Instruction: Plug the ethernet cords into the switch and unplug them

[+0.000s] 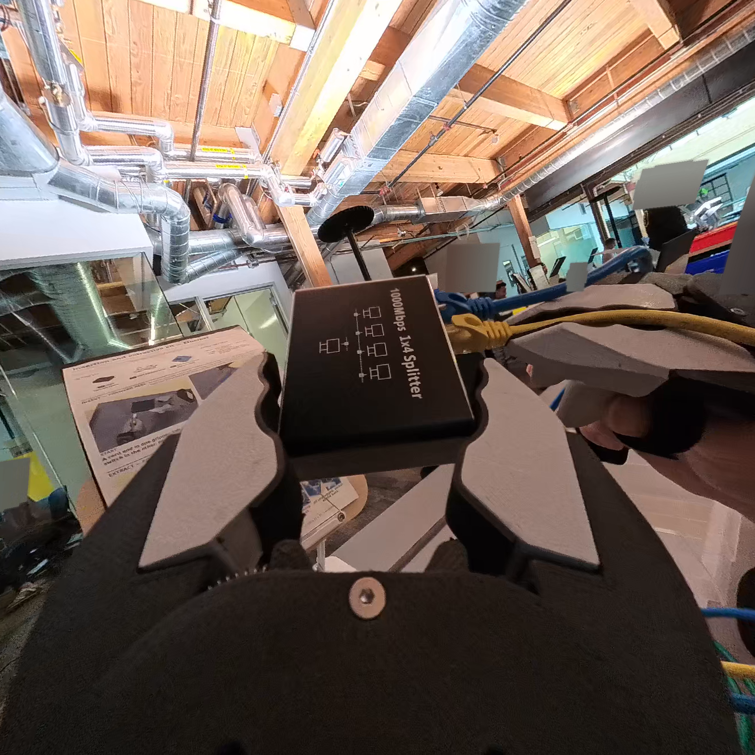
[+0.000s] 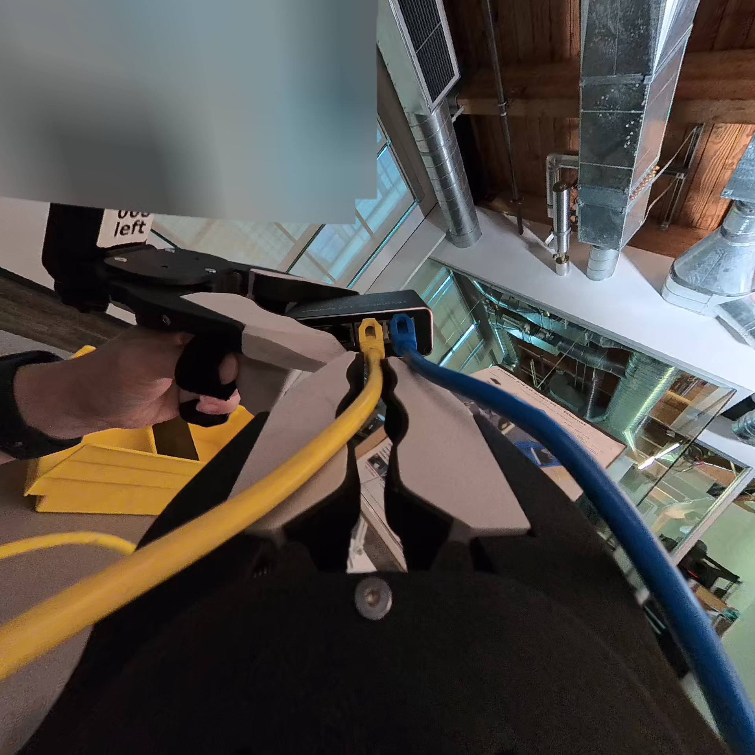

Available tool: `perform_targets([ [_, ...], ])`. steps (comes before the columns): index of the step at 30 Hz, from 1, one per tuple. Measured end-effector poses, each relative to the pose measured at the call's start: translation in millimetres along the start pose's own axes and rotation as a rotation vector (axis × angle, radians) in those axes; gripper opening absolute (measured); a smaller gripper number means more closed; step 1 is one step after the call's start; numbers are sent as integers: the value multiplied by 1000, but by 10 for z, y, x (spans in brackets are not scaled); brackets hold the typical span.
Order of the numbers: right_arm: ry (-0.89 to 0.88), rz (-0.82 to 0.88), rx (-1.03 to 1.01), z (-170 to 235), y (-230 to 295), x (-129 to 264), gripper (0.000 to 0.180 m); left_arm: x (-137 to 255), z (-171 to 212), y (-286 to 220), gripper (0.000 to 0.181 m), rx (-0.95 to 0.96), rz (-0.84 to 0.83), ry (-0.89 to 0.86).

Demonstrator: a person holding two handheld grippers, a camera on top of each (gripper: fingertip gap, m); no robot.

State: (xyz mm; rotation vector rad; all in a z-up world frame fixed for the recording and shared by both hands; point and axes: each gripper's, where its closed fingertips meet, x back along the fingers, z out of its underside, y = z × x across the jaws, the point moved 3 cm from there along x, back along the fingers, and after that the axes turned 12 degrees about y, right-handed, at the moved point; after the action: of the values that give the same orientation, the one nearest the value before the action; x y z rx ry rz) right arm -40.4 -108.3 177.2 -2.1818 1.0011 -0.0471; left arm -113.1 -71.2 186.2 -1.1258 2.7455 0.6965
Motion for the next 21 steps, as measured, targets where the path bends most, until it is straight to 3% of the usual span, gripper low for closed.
perform_targets([
  [11,15,-58,-20,15,35,-16,2,7,-9,-49,90,49,26,-21],
  [12,23,-56,-24,27,26,-22,167,-4,-1,-45,90,42,16,-10],
  [13,40,-54,-22,54,16,-37,161,-17,16,-28,90,18,-2,13],
  [14,69,-56,-30,102,7,-71,167,-35,45,4,90,-13,-30,49],
  [17,123,-123,-126,278,-11,-187,5,-61,136,107,91,-93,-95,128],
  [21,290,-372,-199,535,111,-197,5,27,337,547,90,-59,-222,274],
])
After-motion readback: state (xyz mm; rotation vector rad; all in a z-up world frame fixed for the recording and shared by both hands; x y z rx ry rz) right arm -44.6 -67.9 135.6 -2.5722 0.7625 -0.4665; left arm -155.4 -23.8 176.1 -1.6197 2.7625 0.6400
